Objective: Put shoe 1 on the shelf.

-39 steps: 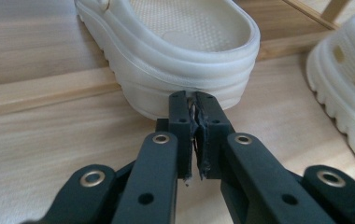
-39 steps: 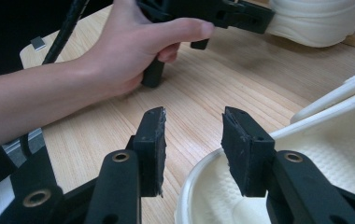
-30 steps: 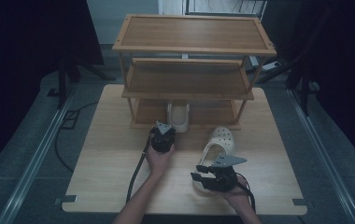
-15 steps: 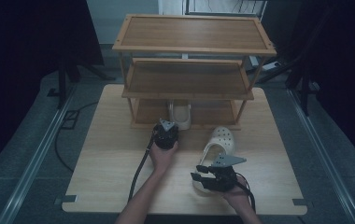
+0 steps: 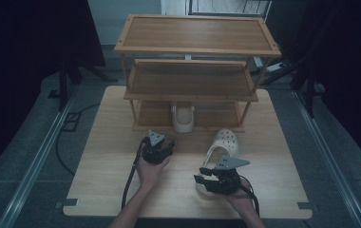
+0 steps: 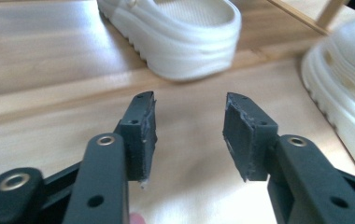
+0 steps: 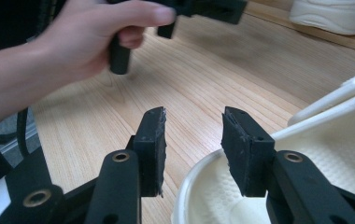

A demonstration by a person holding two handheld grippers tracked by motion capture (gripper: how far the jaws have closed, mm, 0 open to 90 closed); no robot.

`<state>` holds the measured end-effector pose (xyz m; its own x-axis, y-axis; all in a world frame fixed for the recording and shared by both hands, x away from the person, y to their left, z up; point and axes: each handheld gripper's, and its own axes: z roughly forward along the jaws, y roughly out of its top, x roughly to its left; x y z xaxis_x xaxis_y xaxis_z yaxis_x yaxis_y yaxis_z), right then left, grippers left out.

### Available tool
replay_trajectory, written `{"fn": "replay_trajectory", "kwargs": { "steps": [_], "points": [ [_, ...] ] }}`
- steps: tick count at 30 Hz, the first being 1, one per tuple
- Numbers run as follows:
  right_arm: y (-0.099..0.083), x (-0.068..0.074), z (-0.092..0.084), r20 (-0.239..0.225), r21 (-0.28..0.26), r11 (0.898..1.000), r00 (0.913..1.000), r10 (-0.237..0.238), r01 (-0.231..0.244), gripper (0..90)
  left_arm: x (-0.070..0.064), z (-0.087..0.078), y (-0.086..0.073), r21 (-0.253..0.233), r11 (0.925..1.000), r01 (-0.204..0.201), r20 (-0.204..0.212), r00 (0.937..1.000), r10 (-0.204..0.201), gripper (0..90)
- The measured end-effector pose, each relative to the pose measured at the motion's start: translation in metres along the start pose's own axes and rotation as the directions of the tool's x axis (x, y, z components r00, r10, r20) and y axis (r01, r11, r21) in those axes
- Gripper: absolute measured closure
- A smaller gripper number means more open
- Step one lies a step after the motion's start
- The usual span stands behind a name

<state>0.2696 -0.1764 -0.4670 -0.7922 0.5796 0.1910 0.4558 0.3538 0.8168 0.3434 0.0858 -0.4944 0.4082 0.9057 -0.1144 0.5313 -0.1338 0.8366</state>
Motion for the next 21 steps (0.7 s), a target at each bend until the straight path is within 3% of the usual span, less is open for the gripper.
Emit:
{"fn": "replay_trajectory", "kwargs": {
  "steps": [3, 14, 17, 21],
  "points": [
    [0.0, 0.001, 0.002, 0.003, 0.003, 1.0, 1.0, -0.007, 0.007, 60.1, 0.004, -0.014, -0.009, 0.015, 0.9997, 0.018, 0.045, 0.9988, -0.019, 51.1],
    [0.004, -0.001, 0.001, 0.029, -0.005, 1.0, 0.9992, -0.029, 0.029, 78.7, 0.011, -0.042, -0.028, 0.1, 0.9948, -0.018, 0.144, 0.9896, 0.004, 42.9],
    [0.005, 0.002, 0.003, 0.026, -0.006, 0.996, 0.996, -0.085, 0.086, 82.8, 0.014, -0.051, -0.03, 0.093, 0.9957, -0.001, 0.163, 0.9866, -0.014, 42.5],
    [0.008, 0.005, 0.007, 0.037, 0.004, 0.992, 0.9911, -0.128, 0.128, 85.8, 0.018, -0.057, -0.032, 0.102, 0.9946, -0.02, 0.154, 0.9881, 0.004, 41.5]
  ]
}}
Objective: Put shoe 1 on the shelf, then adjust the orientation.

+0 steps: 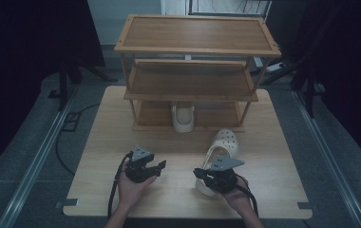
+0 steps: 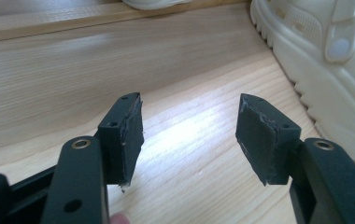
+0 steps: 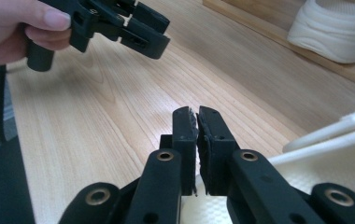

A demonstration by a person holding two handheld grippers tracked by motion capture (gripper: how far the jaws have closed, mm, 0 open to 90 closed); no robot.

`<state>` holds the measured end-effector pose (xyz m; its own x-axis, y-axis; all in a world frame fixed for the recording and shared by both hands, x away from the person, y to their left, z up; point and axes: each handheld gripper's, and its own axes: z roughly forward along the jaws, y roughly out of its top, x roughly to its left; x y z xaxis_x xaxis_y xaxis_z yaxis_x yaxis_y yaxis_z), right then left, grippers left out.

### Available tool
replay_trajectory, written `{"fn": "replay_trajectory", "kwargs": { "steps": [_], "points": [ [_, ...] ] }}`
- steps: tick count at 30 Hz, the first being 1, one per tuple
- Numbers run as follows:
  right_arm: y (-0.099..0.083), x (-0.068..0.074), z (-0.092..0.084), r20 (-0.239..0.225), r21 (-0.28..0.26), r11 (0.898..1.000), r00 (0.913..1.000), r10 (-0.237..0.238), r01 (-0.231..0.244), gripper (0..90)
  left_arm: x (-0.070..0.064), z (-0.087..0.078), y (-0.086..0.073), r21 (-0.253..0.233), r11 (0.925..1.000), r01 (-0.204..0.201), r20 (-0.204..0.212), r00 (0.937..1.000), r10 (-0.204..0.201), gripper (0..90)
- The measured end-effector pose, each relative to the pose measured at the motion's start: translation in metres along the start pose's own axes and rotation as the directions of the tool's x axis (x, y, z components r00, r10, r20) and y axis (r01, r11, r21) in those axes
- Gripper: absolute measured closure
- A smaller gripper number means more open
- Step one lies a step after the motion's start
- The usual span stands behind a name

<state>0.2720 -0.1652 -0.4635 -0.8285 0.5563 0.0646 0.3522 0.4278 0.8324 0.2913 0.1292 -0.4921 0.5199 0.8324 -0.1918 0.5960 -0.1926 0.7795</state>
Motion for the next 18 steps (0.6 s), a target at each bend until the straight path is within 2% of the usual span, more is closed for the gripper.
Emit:
{"fn": "replay_trajectory", "kwargs": {
  "steps": [3, 8, 13, 16, 18],
  "points": [
    [0.001, 0.001, 0.002, 0.008, 0.004, 1.0, 0.9997, -0.023, 0.023, 85.8, 0.007, -0.004, -0.003, 0.004, 0.9997, 0.023, 0.0, 0.9997, -0.023, 41.4],
    [0.002, -0.002, 0.006, 0.029, 0.023, 1.0, 0.9994, -0.017, 0.017, 85.7, 0.013, -0.009, -0.003, -0.005, 0.999, 0.044, 0.004, 0.999, -0.044, 41.0],
    [-0.001, -0.005, 0.012, 0.044, 0.06, 0.998, 0.999, -0.002, -0.001, 84.0, 0.012, -0.012, 0.0, -0.017, 0.9989, 0.044, 0.009, 0.999, -0.044, 41.0],
    [-0.002, -0.006, 0.016, 0.066, 0.088, 0.996, 0.9978, -0.005, 0.0, 83.6, 0.011, -0.01, -0.001, -0.007, 0.9992, 0.04, 0.011, 0.9991, -0.04, 41.0],
    [-0.002, -0.007, 0.017, 0.059, 0.089, 0.996, 0.9982, 0.005, -0.01, 84.3, 0.011, -0.009, -0.002, 0.0, 0.9992, 0.04, 0.011, 0.9992, -0.04, 41.0]
  ]
}}
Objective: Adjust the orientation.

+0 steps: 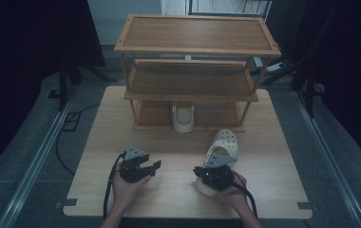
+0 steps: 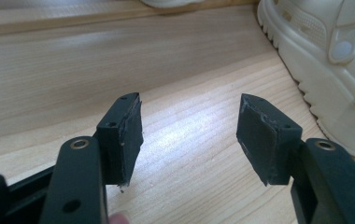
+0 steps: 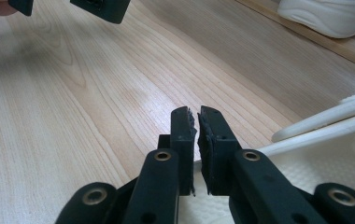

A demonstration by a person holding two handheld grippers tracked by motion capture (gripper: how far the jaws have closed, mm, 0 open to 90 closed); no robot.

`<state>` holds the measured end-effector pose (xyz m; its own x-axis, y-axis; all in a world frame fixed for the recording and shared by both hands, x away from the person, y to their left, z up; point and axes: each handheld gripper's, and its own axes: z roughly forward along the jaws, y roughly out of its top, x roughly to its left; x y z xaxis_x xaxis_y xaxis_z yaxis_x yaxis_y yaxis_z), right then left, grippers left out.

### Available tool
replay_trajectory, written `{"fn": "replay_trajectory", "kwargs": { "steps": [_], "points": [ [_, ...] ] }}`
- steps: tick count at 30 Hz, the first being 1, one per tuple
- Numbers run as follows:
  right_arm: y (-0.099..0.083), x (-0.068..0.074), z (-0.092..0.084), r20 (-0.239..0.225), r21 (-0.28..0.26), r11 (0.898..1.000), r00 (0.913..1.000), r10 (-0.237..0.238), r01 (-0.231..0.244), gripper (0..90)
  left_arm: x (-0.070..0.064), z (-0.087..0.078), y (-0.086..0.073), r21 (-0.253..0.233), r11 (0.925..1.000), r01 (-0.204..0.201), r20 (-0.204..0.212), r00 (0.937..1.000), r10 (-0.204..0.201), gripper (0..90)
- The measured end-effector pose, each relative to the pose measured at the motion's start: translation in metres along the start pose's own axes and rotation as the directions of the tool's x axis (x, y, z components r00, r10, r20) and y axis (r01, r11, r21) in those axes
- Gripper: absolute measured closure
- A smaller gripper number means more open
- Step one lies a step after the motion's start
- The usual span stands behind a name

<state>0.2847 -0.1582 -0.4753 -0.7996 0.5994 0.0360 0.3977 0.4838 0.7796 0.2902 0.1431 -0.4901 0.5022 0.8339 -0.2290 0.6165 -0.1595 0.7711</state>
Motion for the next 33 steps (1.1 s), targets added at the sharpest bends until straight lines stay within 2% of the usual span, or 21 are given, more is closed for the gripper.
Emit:
{"fn": "replay_trajectory", "kwargs": {
  "steps": [5, 12, 19, 26, 33],
  "points": [
    [-0.001, -0.001, 0.0, 0.002, 0.002, 1.0, 0.9999, 0.013, -0.013, 86.0, 0.001, -0.001, 0.0, -0.003, 0.9997, 0.025, 0.036, 0.999, -0.025, 41.0],
    [-0.001, -0.001, -0.004, 0.0, 0.028, 1.0, 1.0, 0.008, -0.008, 87.1, 0.006, -0.002, 0.0, -0.001, 0.9991, 0.043, 0.025, 0.9988, -0.043, 41.3],
    [-0.006, -0.002, -0.015, -0.019, 0.05, 0.999, 0.9998, 0.011, -0.01, 86.2, 0.005, -0.001, -0.001, 0.004, 0.9989, 0.046, 0.037, 0.9983, -0.046, 41.1],
    [-0.024, -0.012, -0.037, -0.047, 0.032, 0.996, 0.9951, 0.087, -0.085, 86.4, 0.008, -0.001, -0.001, 0.009, 0.9984, 0.055, 0.036, 0.9978, -0.056, 41.2],
    [-0.04, -0.025, -0.056, -0.083, 0.028, 0.988, 0.9845, 0.154, -0.152, 86.0, 0.011, -0.003, -0.001, 0.007, 0.9979, 0.065, 0.035, 0.9973, -0.065, 41.0]
  ]
}}
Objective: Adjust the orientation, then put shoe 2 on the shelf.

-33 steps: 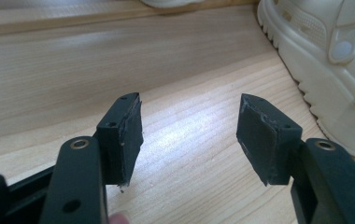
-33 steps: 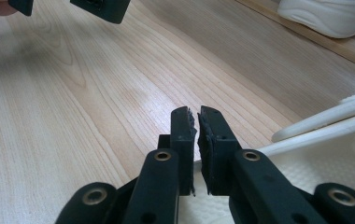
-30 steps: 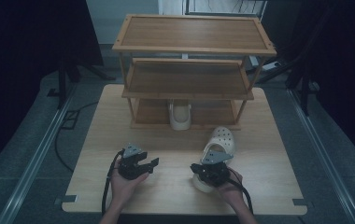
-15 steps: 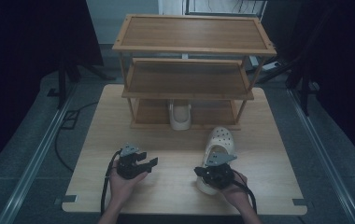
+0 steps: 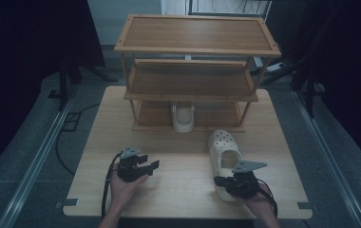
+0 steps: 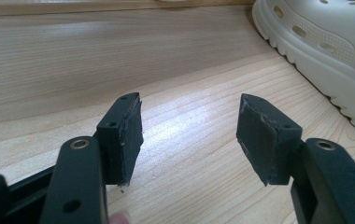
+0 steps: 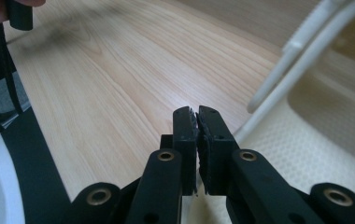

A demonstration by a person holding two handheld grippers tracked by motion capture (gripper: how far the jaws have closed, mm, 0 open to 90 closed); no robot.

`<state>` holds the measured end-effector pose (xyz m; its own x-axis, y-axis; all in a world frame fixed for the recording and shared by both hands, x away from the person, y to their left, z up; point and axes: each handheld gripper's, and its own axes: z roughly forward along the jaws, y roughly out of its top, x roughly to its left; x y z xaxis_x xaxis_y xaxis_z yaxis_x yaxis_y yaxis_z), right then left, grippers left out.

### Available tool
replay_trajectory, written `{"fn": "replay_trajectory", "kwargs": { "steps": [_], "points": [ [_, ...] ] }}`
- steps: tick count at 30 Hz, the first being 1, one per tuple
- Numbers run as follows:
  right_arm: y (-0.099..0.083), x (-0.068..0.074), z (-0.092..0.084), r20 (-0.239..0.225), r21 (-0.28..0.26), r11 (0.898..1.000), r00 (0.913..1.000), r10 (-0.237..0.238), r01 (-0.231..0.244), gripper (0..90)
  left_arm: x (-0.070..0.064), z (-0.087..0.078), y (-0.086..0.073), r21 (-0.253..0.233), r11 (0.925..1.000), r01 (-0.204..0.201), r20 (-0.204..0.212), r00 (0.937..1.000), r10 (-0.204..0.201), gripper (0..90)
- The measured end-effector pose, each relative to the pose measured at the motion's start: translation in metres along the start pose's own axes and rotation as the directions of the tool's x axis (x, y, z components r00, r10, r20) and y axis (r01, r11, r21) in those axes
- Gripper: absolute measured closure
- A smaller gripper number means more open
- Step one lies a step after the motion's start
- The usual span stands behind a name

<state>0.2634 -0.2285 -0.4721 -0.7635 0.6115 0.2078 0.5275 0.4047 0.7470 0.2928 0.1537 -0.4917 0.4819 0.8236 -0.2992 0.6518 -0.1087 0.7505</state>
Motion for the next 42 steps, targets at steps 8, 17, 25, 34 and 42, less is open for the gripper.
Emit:
{"fn": "replay_trajectory", "kwargs": {
  "steps": [8, 17, 25, 34, 42],
  "points": [
    [-0.008, -0.005, -0.014, -0.007, 0.012, 1.0, 1.0, 0.003, -0.002, 84.6, 0.003, -0.003, 0.0, -0.006, 1.0, 0.005, 0.001, 1.0, -0.005, 40.9],
    [0.001, -0.002, -0.032, 0.026, -0.034, 0.999, 0.999, -0.038, 0.039, 73.9, 0.003, -0.004, 0.0, -0.009, 0.9999, 0.008, 0.001, 1.0, -0.008, 40.8],
    [0.012, -0.012, -0.063, 0.206, -0.142, 0.989, 0.9786, -0.005, 0.035, 65.0, 0.003, -0.002, 0.0, -0.004, 1.0, 0.003, 0.003, 1.0, -0.003, 40.8],
    [0.027, -0.019, -0.062, 0.268, -0.171, 0.985, 0.9633, 0.01, 0.037, 63.5, 0.003, -0.005, 0.0, -0.01, 1.0, 0.001, 0.005, 1.0, -0.001, 40.6],
    [0.021, -0.03, -0.069, 0.319, -0.178, 0.984, 0.9461, 0.058, 0.0, 63.5, 0.003, -0.003, -0.001, -0.001, 1.0, -0.002, 0.007, 1.0, 0.002, 40.6]
  ]
}}
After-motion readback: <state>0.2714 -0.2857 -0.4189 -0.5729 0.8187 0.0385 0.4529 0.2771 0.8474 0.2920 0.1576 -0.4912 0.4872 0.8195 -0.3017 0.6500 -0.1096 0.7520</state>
